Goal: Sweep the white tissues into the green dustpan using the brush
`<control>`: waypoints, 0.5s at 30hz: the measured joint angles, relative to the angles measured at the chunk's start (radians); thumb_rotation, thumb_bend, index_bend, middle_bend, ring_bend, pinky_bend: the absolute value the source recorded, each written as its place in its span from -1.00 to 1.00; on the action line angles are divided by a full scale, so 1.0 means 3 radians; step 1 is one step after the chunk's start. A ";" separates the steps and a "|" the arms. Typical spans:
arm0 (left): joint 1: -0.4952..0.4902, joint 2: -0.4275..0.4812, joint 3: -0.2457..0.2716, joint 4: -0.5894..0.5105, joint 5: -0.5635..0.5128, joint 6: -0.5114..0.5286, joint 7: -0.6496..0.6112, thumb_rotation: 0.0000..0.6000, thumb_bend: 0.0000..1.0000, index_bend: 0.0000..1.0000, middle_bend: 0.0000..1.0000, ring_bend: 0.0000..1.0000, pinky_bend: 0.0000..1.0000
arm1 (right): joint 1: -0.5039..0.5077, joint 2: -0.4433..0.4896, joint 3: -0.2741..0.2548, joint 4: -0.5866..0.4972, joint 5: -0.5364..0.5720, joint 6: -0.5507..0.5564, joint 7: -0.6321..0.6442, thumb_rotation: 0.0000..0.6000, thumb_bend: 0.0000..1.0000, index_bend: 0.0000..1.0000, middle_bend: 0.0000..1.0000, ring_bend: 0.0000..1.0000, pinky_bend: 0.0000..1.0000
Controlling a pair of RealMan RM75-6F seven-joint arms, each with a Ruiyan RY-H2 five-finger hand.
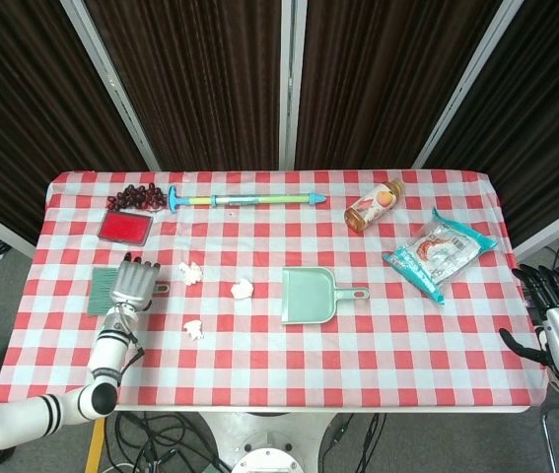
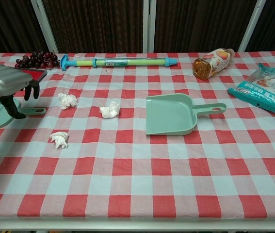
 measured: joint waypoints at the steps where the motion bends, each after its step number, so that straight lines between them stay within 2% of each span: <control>1: -0.0016 -0.0028 0.0013 0.0030 -0.0039 0.0014 0.0024 1.00 -0.59 -0.29 -0.19 -0.39 -0.58 | -0.0003 -0.0006 -0.0003 0.0005 0.0002 0.0001 -0.0001 1.00 -0.67 -0.80 -0.85 -1.00 -1.00; 8: -0.0076 -0.0151 0.0071 0.0290 -0.0125 -0.0012 -0.0051 1.00 -0.57 -0.26 -0.15 -0.35 -0.55 | -0.0026 -0.0016 -0.0005 0.0014 0.0009 0.0033 -0.0019 1.00 -0.67 -0.80 -0.85 -1.00 -1.00; 15: -0.0116 -0.0168 0.0121 0.0368 -0.0139 -0.0079 -0.0111 1.00 -0.52 -0.22 -0.12 -0.32 -0.55 | -0.0041 -0.0024 -0.0010 0.0010 0.0019 0.0034 -0.0027 1.00 -0.67 -0.80 -0.85 -1.00 -1.00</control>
